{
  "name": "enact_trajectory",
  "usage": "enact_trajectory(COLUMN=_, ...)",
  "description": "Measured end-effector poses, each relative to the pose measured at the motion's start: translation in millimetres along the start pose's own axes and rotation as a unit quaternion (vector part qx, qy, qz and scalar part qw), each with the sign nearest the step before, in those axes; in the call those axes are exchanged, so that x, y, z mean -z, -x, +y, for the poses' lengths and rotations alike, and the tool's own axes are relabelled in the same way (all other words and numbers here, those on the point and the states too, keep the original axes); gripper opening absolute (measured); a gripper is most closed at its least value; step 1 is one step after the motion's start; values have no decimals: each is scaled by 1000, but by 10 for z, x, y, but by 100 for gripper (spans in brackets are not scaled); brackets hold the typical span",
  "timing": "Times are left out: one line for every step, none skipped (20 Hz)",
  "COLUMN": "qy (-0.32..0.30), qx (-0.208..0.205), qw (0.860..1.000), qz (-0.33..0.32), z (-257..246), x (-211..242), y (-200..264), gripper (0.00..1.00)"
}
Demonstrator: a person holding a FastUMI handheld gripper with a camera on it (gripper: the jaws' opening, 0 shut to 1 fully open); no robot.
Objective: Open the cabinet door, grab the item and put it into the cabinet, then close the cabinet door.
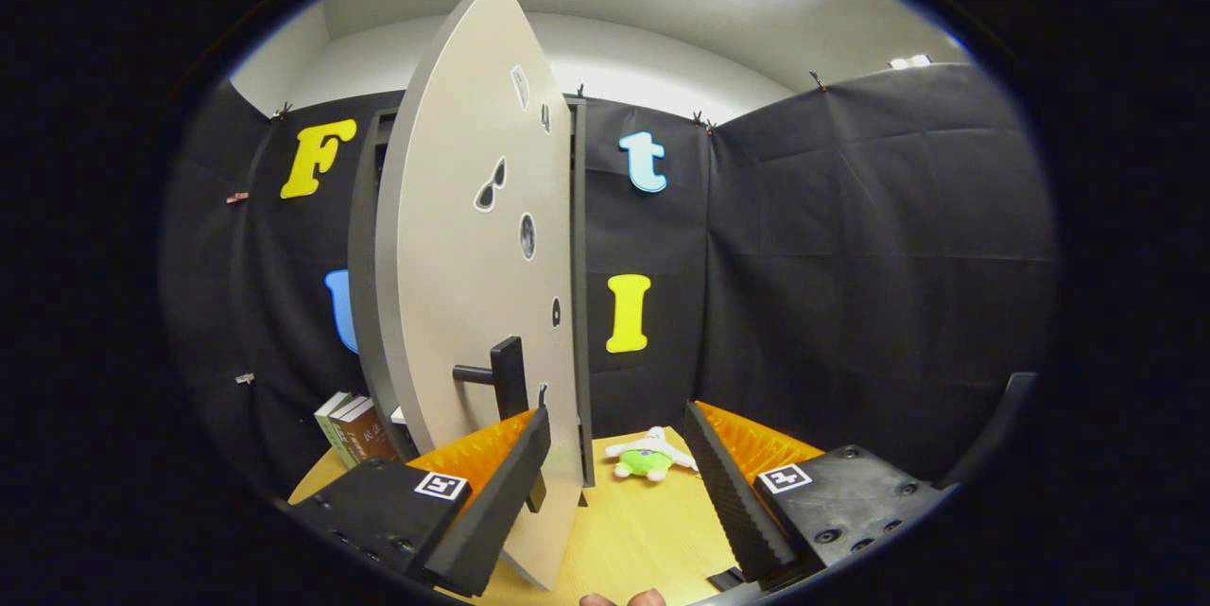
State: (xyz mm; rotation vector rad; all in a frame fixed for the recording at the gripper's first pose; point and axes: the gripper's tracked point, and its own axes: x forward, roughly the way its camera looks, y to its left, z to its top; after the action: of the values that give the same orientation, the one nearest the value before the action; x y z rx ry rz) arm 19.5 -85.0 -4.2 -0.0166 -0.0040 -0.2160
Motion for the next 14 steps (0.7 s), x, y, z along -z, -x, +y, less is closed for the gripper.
enact_trajectory(qy=0, qx=-10, qw=1000, qz=1, z=106, x=1, y=-11, gripper=96)
enact_trajectory(qy=-2, qx=-21, qw=1000, qz=2, z=223, x=15, y=-17, gripper=96)
enact_trajectory(qy=-6, qx=-33, qw=999, qz=5, z=339, x=25, y=-39, gripper=96)
enact_trajectory(qy=-9, qx=-45, qw=999, qz=8, z=459, x=37, y=-62, gripper=96)
enact_trajectory(qy=-11, qx=-57, qw=998, qz=10, z=579, x=44, y=-89, gripper=96)
enact_trajectory(qy=-11, qx=-69, qw=997, qz=11, z=737, x=68, y=-88, gripper=96)
enact_trajectory(qy=-9, qx=-79, qw=997, qz=12, z=860, x=78, y=-133, gripper=96)
enact_trajectory(qy=-6, qx=-88, qw=996, qz=16, z=981, x=119, y=-162, gripper=96)
enact_trajectory(qy=-5, qx=-97, qw=995, qz=19, z=1096, x=146, y=-188, gripper=96)
enact_trajectory(qy=-6, qx=-108, qw=994, qz=23, z=1231, x=178, y=-213, gripper=96)
enact_trajectory(qy=-9, qx=-118, qw=993, qz=28, z=1371, x=215, y=-235, gripper=96)
enact_trajectory(qy=-13, qx=-125, qw=992, qz=30, z=1459, x=226, y=-257, gripper=96)
enact_trajectory(qy=-16, qx=-132, qw=991, qz=30, z=1542, x=235, y=-262, gripper=96)
enact_trajectory(qy=-19, qx=-138, qw=990, qz=30, z=1615, x=244, y=-251, gripper=96)
